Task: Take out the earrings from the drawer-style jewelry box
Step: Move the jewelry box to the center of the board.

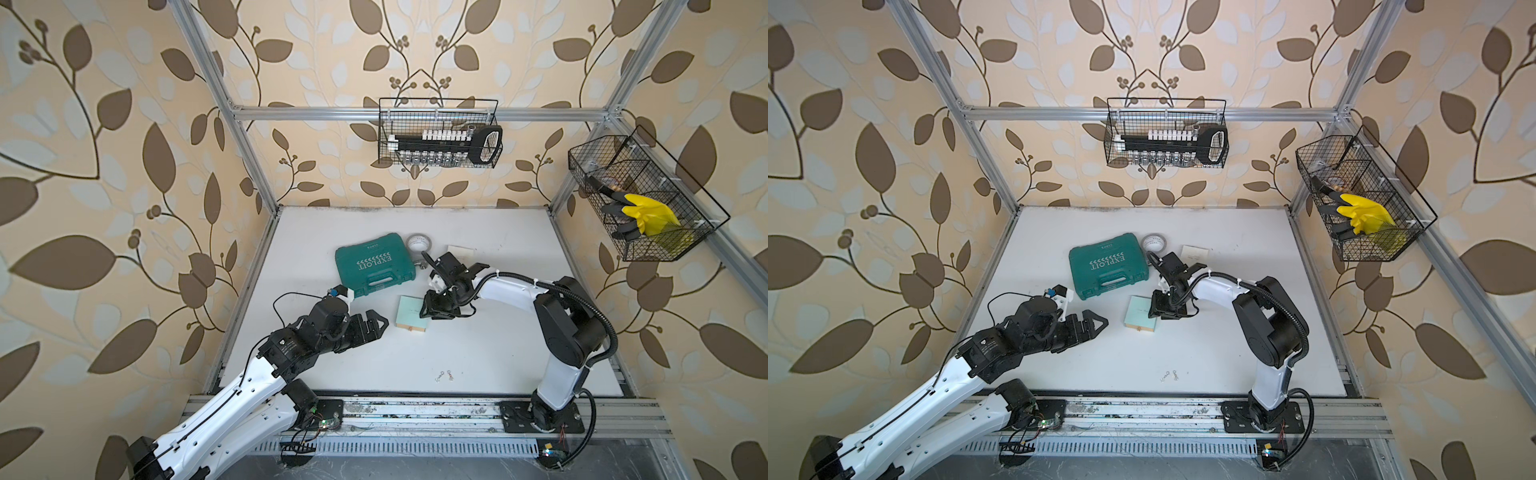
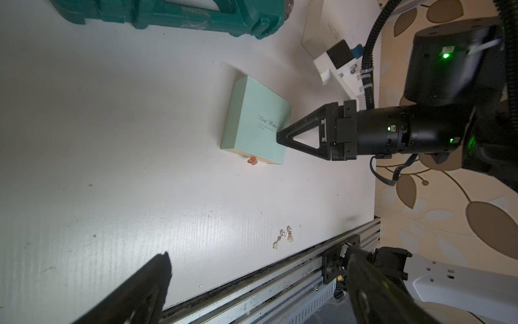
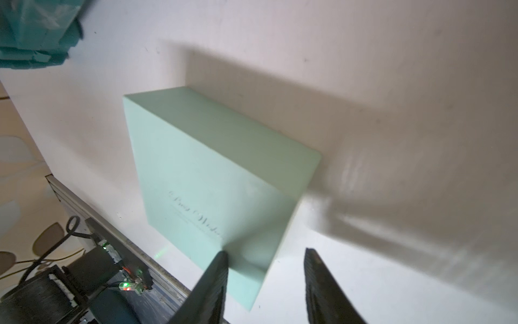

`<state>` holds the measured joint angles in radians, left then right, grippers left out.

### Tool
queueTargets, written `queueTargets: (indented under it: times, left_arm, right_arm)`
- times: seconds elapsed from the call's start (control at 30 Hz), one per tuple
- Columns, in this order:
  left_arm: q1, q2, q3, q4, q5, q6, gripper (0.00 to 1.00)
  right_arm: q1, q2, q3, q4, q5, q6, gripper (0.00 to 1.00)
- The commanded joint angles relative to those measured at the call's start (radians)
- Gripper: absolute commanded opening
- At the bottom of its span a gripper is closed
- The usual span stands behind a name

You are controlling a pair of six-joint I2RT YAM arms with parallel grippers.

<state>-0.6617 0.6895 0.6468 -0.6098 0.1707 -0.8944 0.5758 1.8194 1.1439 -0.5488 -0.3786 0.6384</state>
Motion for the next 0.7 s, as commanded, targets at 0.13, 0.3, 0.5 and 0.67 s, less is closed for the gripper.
queueTargets:
  times: [0.13,0.3,0.5,0.67]
  left_arm:
    - [-0.007,-0.006,0.022,-0.005,-0.014,0.001,0.99]
    - [-0.007,-0.001,0.03,-0.015,-0.015,0.009,0.99]
    - [-0.007,0.005,0.034,-0.012,-0.014,0.011,0.99]
    - [-0.007,0.019,0.039,-0.004,-0.012,0.014,0.99]
  right_arm:
    - [-0.015,0.017,0.034,0.01,-0.012,0.002,0.47]
    - [0.017,0.065,0.084,0.013,-0.037,0.007,0.4]
    - [0.064,0.108,0.115,0.034,-0.051,0.045,0.35]
    - [0.119,0.162,0.179,0.033,-0.051,0.068,0.32]
